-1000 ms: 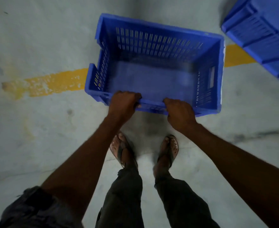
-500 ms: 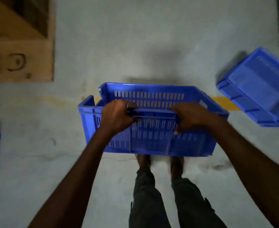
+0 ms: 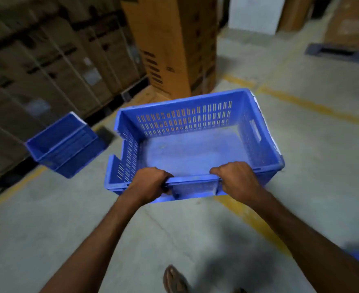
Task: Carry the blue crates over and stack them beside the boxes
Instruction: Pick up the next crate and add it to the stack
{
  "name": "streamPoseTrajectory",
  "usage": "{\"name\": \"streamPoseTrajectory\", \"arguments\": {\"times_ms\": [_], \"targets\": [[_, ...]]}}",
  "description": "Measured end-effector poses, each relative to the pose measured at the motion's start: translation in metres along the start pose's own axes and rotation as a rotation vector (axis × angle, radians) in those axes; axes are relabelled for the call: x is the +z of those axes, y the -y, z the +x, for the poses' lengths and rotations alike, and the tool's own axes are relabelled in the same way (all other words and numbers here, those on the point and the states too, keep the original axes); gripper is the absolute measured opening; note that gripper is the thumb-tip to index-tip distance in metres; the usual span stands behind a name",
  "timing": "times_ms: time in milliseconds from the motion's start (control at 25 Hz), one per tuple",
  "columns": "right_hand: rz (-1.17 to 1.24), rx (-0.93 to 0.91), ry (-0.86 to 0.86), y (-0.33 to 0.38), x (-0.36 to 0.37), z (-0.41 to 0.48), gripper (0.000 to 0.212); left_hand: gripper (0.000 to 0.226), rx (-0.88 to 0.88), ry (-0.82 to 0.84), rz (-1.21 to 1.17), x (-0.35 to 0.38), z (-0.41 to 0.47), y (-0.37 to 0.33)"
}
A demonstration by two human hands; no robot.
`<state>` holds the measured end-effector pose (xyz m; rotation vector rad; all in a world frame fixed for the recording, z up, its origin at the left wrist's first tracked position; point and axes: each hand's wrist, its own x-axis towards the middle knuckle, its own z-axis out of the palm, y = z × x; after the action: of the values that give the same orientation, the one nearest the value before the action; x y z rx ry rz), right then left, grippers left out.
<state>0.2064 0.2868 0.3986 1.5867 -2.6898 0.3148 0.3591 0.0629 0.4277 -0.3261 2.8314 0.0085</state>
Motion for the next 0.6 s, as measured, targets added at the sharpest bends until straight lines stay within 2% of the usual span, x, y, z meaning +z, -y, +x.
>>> {"name": "streamPoseTrajectory", "arguments": {"times_ms": [80,120,240,360,400,480,520,600], "targets": [[-0.027,-0.106,-0.028,0.036,-0.018,0.038,0.031,0.018,-0.070,-0.103,-0.025,-0.015,-0.039,0.035],[-0.031,-0.133,-0.046,0.049,-0.022,0.054,0.032,0.024,-0.100,-0.148,-0.039,-0.021,-0.056,0.055],[-0.021,-0.161,-0.108,0.083,-0.037,0.113,0.032,0.061,-0.277,-0.334,-0.263,-0.041,-0.104,0.137],[0.035,-0.250,-0.150,0.131,-0.051,0.167,0.026,0.092,-0.602,-0.526,-0.285,-0.031,-0.149,0.218],[0.040,-0.287,-0.138,0.147,-0.052,0.180,0.023,0.102,-0.693,-0.539,-0.395,-0.025,-0.161,0.238],[0.031,-0.348,-0.109,0.178,-0.048,0.203,0.021,0.114,-0.757,-0.558,-0.843,-0.017,-0.184,0.273],[0.027,-0.367,-0.109,0.189,-0.046,0.215,0.021,0.114,-0.778,-0.570,-1.082,-0.008,-0.188,0.297],[-0.022,-0.427,-0.108,0.216,-0.045,0.248,0.023,0.100,-0.898,-0.549,-1.354,0.006,-0.198,0.343]]}}
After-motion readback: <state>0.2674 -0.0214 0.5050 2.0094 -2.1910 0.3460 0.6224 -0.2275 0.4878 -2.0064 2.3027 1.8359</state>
